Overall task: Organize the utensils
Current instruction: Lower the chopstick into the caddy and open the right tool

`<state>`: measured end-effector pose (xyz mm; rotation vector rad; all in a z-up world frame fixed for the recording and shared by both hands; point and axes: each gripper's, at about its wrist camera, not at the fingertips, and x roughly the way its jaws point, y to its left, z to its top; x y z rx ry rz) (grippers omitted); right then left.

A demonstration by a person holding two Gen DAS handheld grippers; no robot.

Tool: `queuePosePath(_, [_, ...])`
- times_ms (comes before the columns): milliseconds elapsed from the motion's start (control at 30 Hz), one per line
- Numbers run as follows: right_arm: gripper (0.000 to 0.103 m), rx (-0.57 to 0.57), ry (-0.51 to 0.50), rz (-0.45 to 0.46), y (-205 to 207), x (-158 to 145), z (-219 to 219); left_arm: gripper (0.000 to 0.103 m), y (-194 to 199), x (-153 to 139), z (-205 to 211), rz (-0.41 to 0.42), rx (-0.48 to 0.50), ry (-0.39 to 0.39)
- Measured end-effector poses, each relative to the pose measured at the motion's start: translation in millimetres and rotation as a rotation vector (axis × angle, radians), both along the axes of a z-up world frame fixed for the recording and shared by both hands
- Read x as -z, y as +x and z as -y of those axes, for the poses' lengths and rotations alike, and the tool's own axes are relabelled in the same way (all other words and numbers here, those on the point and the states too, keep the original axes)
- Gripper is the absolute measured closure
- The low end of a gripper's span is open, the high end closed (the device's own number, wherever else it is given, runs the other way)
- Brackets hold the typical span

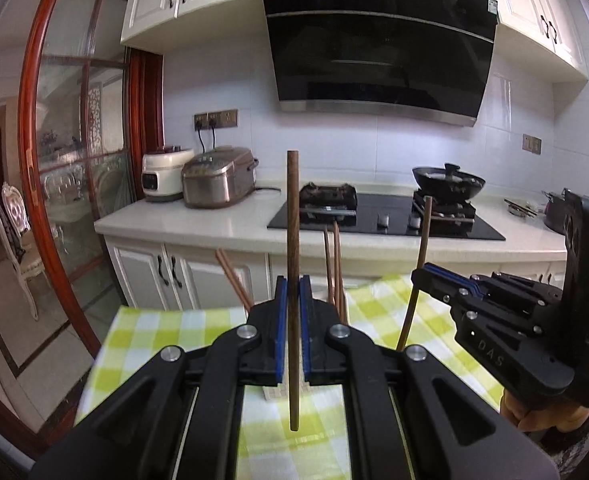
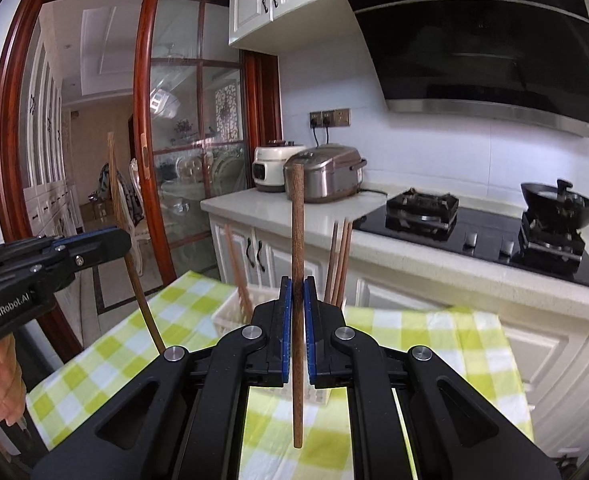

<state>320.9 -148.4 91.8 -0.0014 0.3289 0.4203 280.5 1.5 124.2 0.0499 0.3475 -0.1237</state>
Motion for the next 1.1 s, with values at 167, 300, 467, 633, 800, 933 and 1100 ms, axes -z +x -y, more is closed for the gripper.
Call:
queuePosePath(167, [0.096, 0.007, -0.001, 0.023, 24.9, -18.4, -4.5, 0.097, 25.6, -28.0, 2.5, 0.04, -0.005, 0.011])
queuePosePath(300, [0.096, 0.011, -0.012, 0.047, 42.0, -30.1, -10.9, 0.097, 49.6, -44.0, 0.6, 0.058, -0.013, 0.0])
queuePosePath(467, [0.096, 0.008, -0.016, 0.046, 63.1, -32.8, -20.4, 0.097, 80.1, -49.3, -4.3, 0.058, -0.023, -0.02])
queuePosePath(633, [0.096, -0.006, -0.021, 0.012, 85.8, -19.8, -30.6, 0.097, 108.3, -34.9, -11.1, 0.03, -0.03, -0.049])
queuePosePath(800, [0.096, -0.026, -0.03, -0.051, 100.2, 1.1, -37.2, 0.097, 130.9, -2.6, -23.8, -0.046, -0.034, -0.097])
queuePosePath(933, [0.096, -0.028, -0.032, -0.097, 108.3, 18.6, -37.6, 0.097, 141.6, 24.0, -31.5, -0.103, -0.032, -0.126])
queuePosePath(1100, [0.096, -0.026, -0.046, -0.151, 115.1, 40.6, -39.3, 0.097, 145.8, 54.1, -33.2, -0.154, -0.032, -0.137])
